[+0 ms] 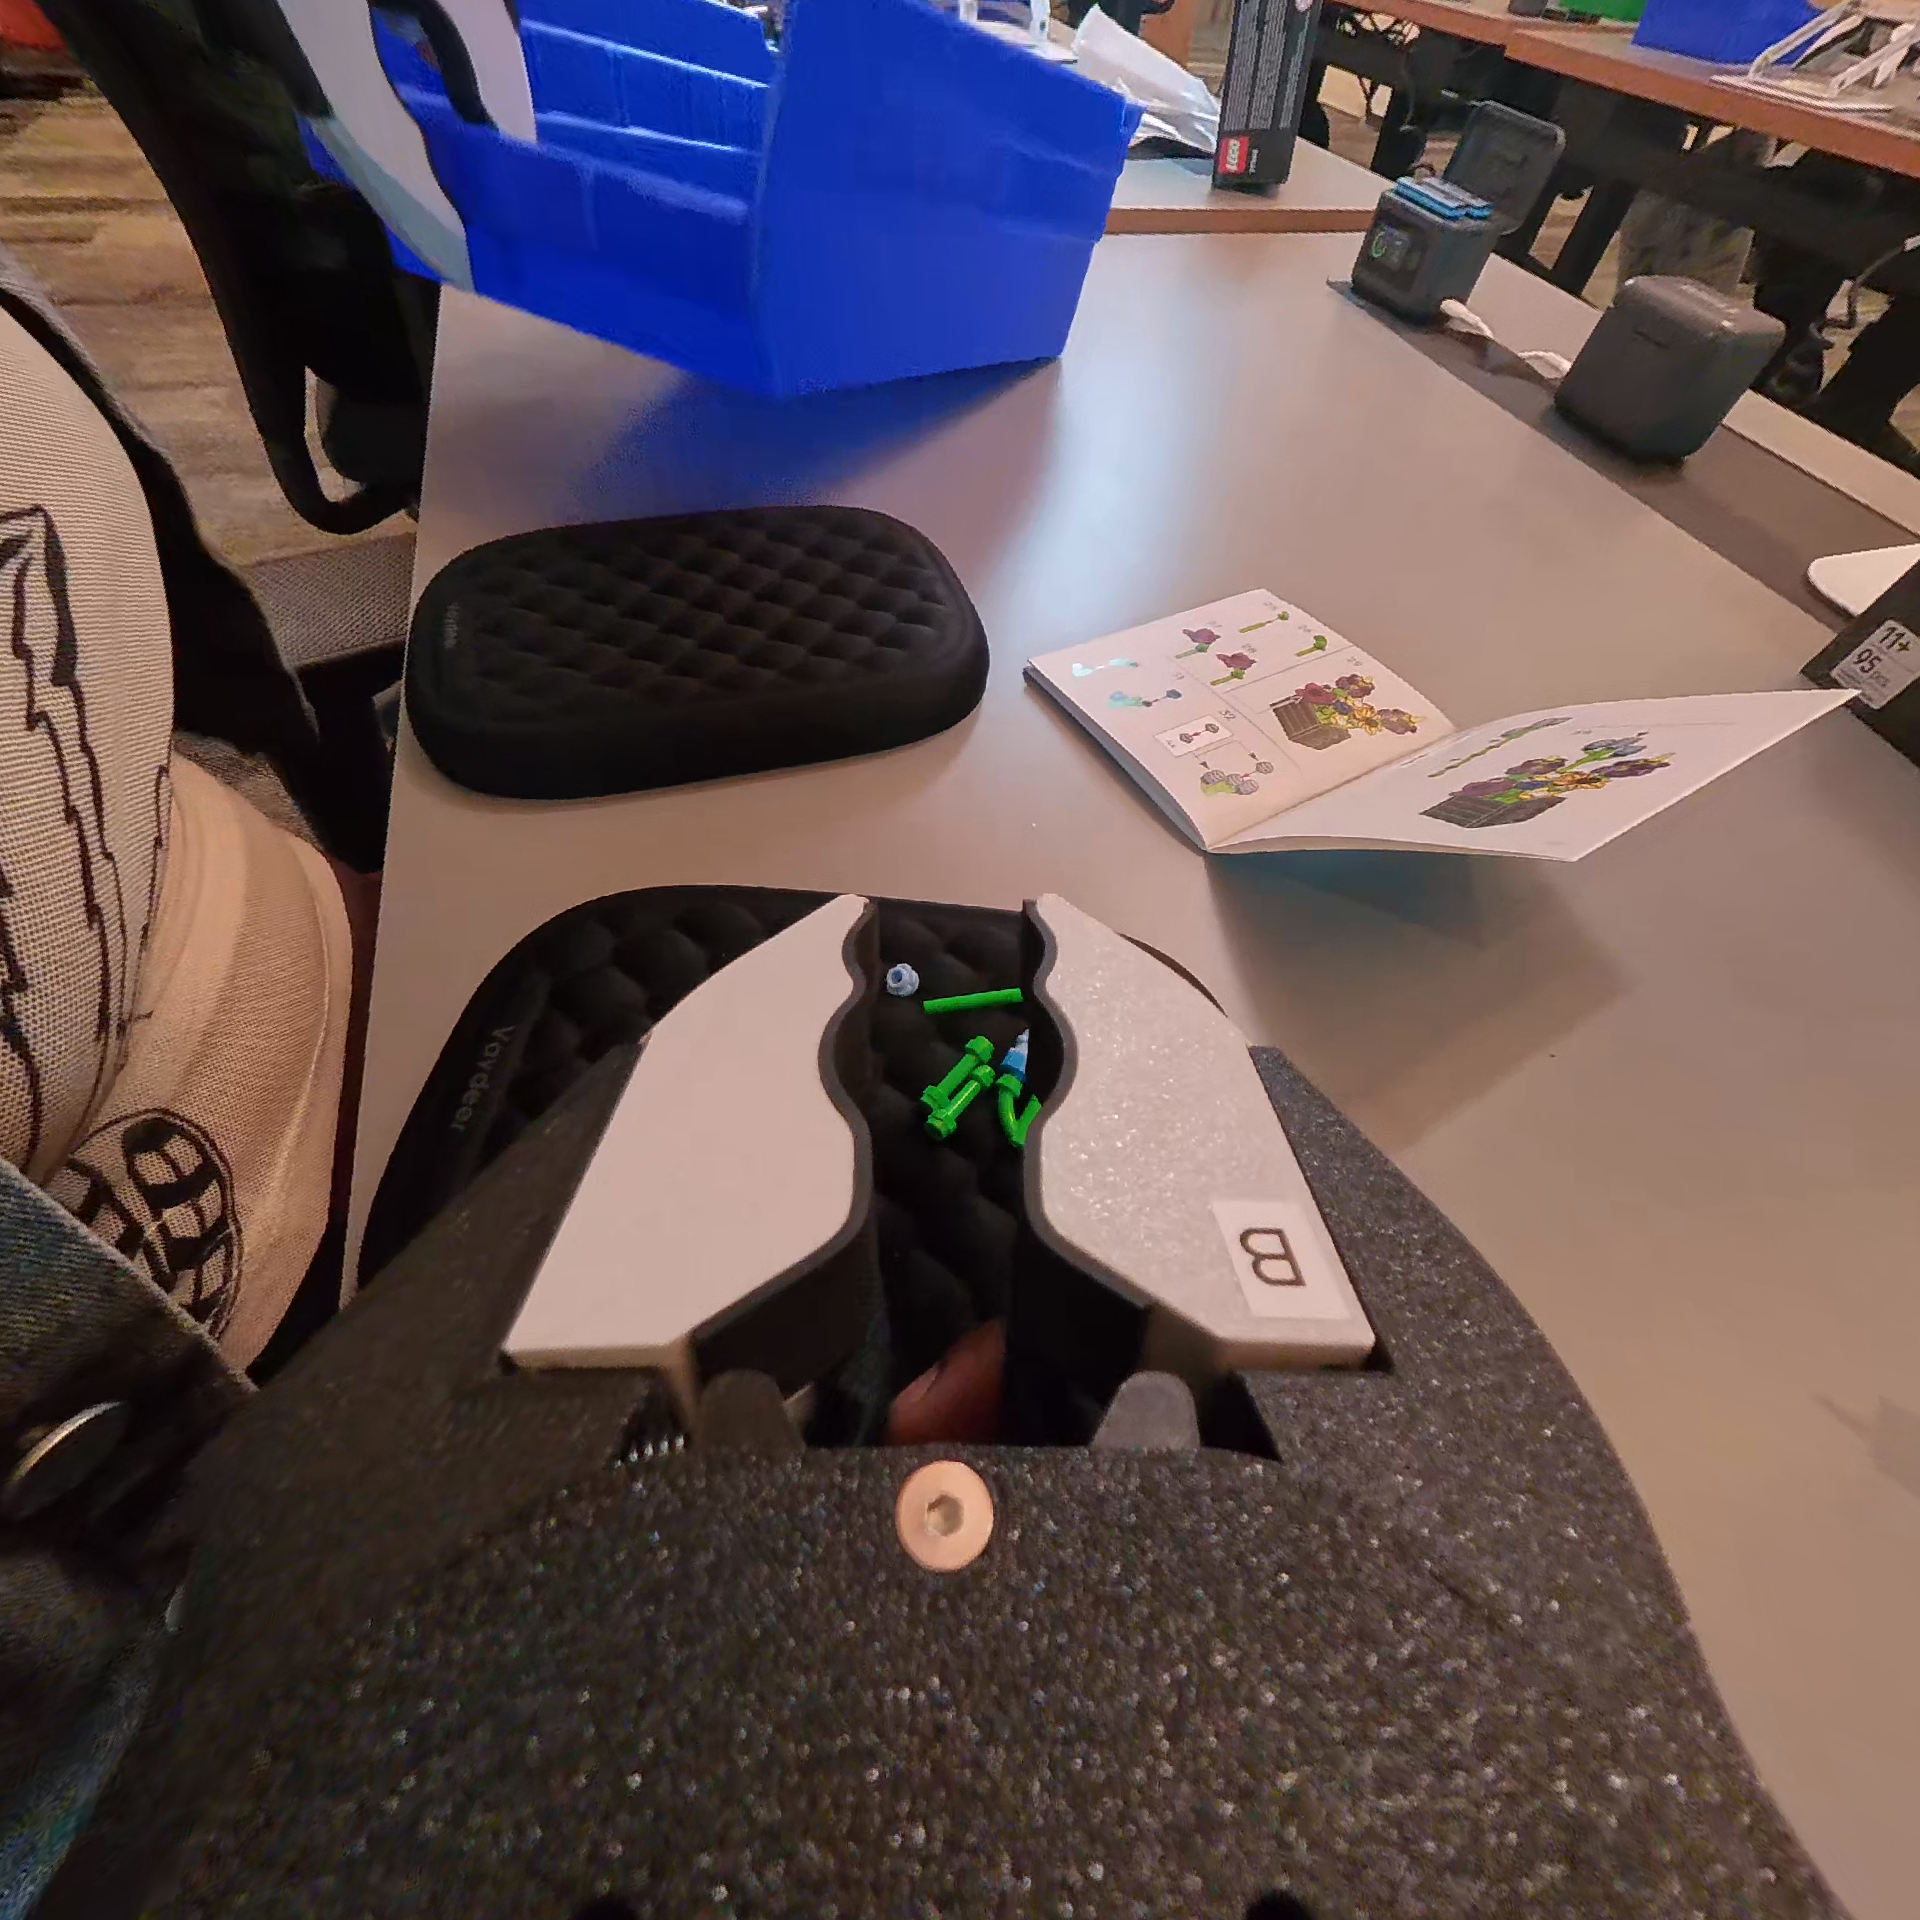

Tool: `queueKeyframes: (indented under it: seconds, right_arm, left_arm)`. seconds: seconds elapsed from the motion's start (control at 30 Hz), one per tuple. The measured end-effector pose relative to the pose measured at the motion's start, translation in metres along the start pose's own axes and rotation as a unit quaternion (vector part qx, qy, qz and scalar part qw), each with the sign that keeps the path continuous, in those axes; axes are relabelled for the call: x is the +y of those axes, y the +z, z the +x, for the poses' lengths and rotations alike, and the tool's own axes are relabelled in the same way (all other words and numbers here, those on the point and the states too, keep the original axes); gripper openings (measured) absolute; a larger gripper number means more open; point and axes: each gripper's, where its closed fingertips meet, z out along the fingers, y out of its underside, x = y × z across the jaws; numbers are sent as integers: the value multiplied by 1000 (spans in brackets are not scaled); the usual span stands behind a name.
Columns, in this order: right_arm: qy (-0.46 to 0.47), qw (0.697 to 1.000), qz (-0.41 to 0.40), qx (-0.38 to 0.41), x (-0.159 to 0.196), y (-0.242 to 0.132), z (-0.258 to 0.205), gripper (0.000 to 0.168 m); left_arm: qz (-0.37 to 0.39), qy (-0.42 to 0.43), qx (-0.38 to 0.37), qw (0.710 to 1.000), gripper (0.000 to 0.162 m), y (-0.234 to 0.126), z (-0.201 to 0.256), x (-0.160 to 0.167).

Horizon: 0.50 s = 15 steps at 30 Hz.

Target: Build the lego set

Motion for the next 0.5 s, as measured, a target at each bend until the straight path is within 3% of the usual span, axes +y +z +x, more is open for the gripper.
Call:
queueKeyframes:
  seconds: [0.13,0.23,0.33,0.43,0.5]
  right_arm:
    - [4,1000,-8,-1,3,2,1,26]
    - [2,1000,-16,2,4,1,3,26]
    - [4,1000,-23,4,6,0,3,26]
    - [8,1000,-30,6,10,1,2,26]
    - [10,1000,-30,2,11,4,1,26]
  left_arm:
    - [37,-25,-44,998,26,44,9,-2]
    - [86,-59,-82,991,28,46,2,-9]
    - [174,-102,7,979,52,17,18,-25]
    - [248,-136,74,956,50,-39,6,-28]
    - [214,-116,55,968,41,-52,-18,-11]
